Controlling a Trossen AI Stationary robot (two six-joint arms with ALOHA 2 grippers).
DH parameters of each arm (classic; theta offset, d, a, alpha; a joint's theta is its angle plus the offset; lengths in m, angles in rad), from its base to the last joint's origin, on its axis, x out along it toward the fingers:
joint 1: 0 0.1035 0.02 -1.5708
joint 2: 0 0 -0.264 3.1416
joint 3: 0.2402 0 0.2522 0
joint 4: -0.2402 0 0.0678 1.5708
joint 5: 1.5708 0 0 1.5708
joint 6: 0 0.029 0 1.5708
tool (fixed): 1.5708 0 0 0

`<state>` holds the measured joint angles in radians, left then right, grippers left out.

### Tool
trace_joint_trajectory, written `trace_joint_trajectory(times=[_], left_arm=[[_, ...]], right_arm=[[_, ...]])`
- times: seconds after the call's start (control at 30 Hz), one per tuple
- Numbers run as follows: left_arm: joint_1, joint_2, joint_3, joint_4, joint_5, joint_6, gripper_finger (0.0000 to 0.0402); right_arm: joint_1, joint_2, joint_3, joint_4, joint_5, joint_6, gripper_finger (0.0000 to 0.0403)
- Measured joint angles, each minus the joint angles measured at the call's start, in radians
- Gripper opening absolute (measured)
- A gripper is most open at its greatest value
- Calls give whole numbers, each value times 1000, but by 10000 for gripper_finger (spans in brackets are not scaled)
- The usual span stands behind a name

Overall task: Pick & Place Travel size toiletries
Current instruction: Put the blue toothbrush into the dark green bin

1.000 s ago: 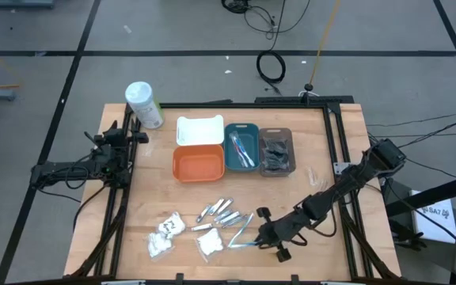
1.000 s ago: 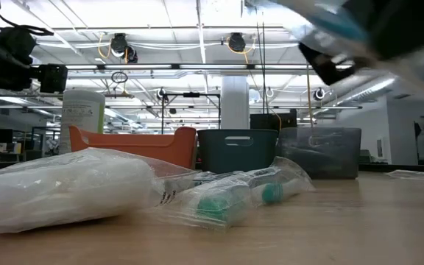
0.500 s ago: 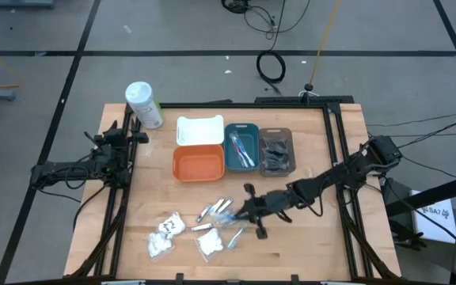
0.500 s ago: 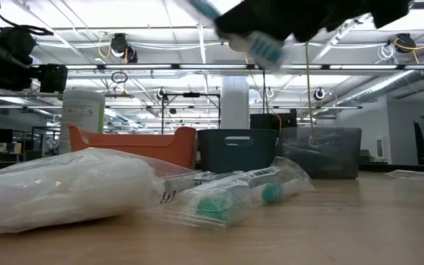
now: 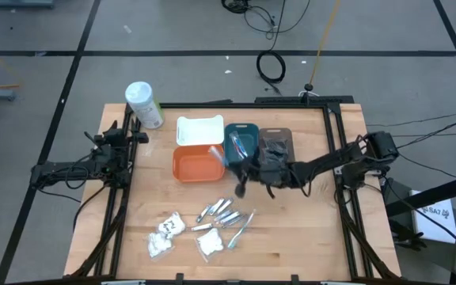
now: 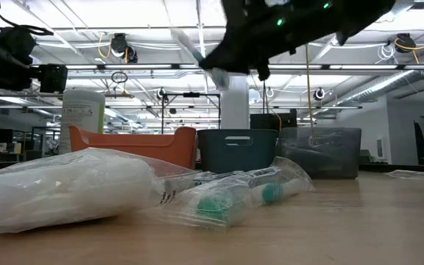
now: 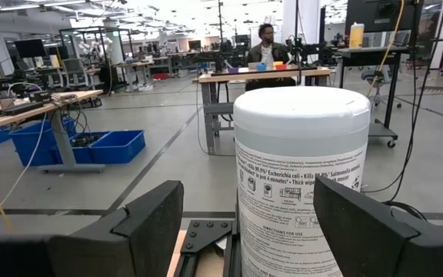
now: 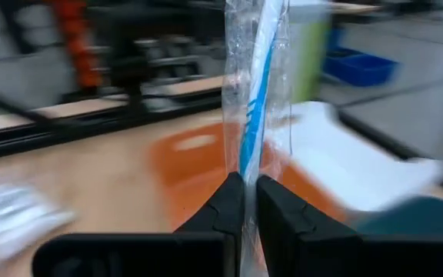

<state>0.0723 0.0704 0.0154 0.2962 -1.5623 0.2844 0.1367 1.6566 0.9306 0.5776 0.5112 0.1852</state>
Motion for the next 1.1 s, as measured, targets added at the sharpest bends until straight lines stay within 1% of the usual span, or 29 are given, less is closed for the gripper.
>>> trace_joint_trajectory(times=[0.1,0.27,0.37,0.43,0.53,0.7,0.83,1.1], left_arm=[[0,0,0,0,0,0,285],[0,0,0,0,0,0,285],[0,0,0,0,0,0,285],[0,0,0,0,0,0,285],[0,0,0,0,0,0,285],[0,0,0,0,0,0,285],[0,0,0,0,0,0,285],[0,0,0,0,0,0,285]], right_arm=[[-56,0,0,-40,46,27,18],[-138,0,0,-136,47,82,18],[-177,0,1,-227,47,118,18],[-195,0,1,-274,70,132,18],[-208,0,1,-335,118,138,18],[-208,-1,1,-350,115,139,20],[-207,-1,1,-356,113,137,30],[-207,-1,1,-428,113,189,43]])
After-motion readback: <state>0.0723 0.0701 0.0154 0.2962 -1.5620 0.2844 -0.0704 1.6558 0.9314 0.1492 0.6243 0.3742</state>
